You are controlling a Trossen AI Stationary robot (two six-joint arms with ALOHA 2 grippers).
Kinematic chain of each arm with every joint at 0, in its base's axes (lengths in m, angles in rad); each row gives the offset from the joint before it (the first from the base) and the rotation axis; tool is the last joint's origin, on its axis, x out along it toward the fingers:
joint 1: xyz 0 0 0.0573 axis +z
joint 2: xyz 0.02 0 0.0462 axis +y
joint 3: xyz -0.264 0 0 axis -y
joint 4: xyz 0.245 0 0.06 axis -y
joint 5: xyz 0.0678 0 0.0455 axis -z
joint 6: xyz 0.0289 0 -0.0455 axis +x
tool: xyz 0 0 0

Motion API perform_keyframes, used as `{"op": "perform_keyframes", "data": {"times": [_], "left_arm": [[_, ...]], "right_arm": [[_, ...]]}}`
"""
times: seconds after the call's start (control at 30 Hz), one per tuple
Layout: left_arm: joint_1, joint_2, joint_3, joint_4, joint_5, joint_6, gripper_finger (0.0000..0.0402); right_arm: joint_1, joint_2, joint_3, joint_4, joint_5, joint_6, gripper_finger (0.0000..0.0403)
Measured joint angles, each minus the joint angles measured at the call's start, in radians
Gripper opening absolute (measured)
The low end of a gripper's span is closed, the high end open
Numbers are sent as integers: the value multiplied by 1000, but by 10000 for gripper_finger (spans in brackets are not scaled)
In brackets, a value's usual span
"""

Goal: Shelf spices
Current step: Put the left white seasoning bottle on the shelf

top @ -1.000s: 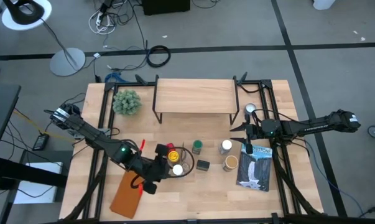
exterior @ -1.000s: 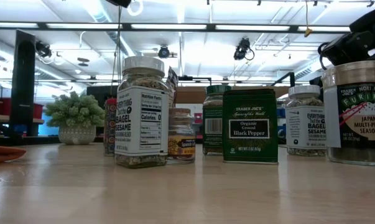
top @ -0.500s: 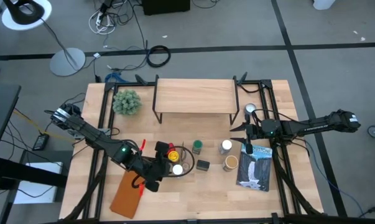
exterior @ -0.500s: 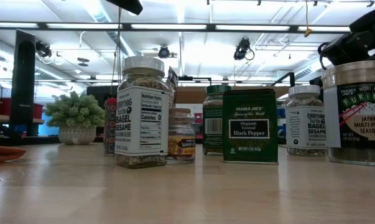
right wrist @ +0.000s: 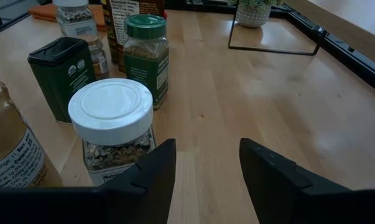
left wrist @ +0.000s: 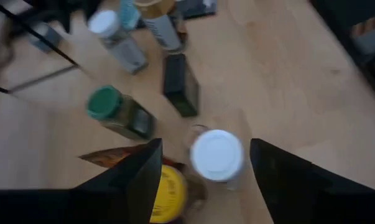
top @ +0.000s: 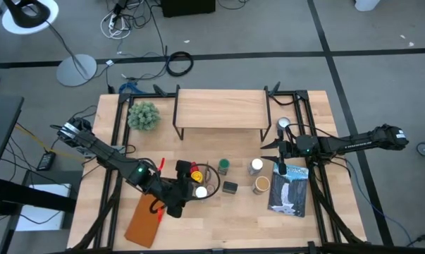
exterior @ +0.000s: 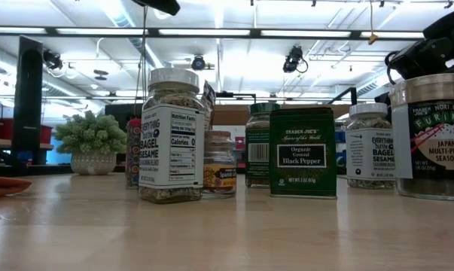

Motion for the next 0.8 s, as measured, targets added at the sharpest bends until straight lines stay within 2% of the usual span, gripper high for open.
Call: {"op": "perform_keyframes", "data": {"times": [0.17,0.43,0.63,0.8], "left_arm": [[3,0,0,8,-39,15,240],[50,8,0,8,129,56,239],[107,29,0,17,299,172,239],[115,51,0,12,328,282,239]], "right_arm": [[0,0,0,0,0,0,178],[0,0,0,0,0,0,178],[0,0,0,3,0,0,176],[0,-1,0,16,0,0,178]]}}
